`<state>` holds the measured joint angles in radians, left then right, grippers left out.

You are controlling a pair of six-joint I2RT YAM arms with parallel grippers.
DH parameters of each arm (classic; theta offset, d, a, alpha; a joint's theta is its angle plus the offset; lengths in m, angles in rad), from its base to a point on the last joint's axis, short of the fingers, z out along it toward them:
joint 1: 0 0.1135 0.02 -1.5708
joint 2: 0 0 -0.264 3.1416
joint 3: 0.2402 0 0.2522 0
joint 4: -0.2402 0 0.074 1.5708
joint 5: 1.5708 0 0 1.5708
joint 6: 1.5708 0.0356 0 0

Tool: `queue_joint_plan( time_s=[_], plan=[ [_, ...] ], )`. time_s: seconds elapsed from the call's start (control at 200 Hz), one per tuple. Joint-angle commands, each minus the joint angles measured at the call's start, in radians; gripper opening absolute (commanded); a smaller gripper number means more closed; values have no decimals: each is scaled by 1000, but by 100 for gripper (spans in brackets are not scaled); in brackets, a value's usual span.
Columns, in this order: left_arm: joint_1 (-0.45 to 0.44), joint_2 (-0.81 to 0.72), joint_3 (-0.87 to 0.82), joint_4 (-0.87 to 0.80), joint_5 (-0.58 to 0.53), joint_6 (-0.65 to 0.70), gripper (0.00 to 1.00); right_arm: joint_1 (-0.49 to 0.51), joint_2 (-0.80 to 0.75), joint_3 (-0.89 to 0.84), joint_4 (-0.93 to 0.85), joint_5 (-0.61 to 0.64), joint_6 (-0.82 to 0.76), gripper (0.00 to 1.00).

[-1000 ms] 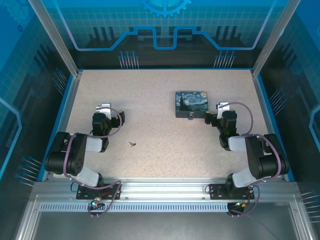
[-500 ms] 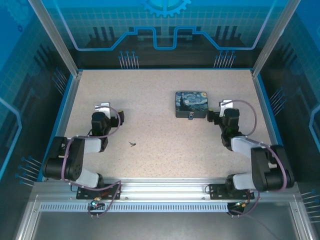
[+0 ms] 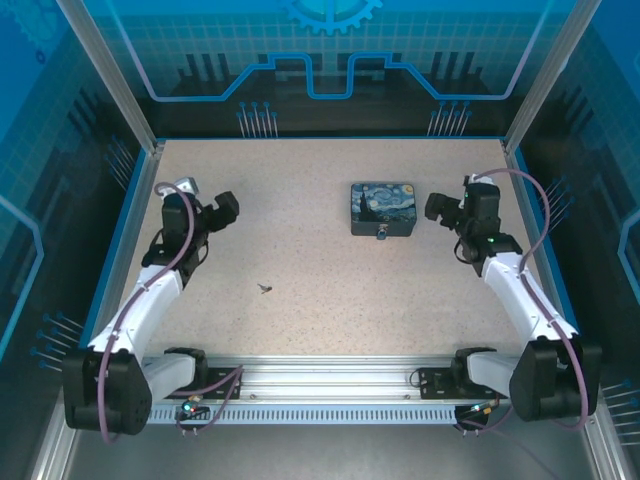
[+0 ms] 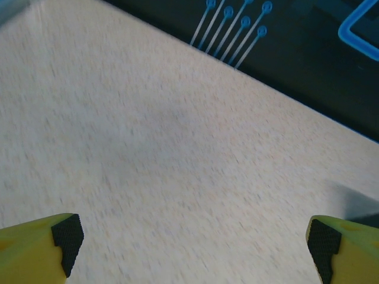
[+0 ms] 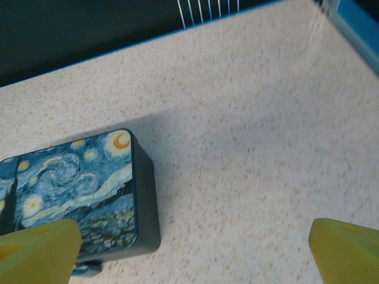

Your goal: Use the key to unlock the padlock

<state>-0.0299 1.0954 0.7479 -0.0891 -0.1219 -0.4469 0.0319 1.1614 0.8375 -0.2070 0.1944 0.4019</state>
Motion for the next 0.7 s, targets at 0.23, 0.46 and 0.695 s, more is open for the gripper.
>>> queue_joint_plan(
  time_s=[0.23, 0.46, 0.695],
  plan=[
    [-148, -162, -111, -403, 126, -285, 99, 108, -53, -58, -228, -331, 97, 100],
    [-221, -209, -186, -391, 132, -329, 99, 84, 12, -75, -170, -258, 143, 100],
    [-227, -208, -166, -393, 139, -318, 99, -12, 314, 203, -137, -336, 165, 100]
  ],
)
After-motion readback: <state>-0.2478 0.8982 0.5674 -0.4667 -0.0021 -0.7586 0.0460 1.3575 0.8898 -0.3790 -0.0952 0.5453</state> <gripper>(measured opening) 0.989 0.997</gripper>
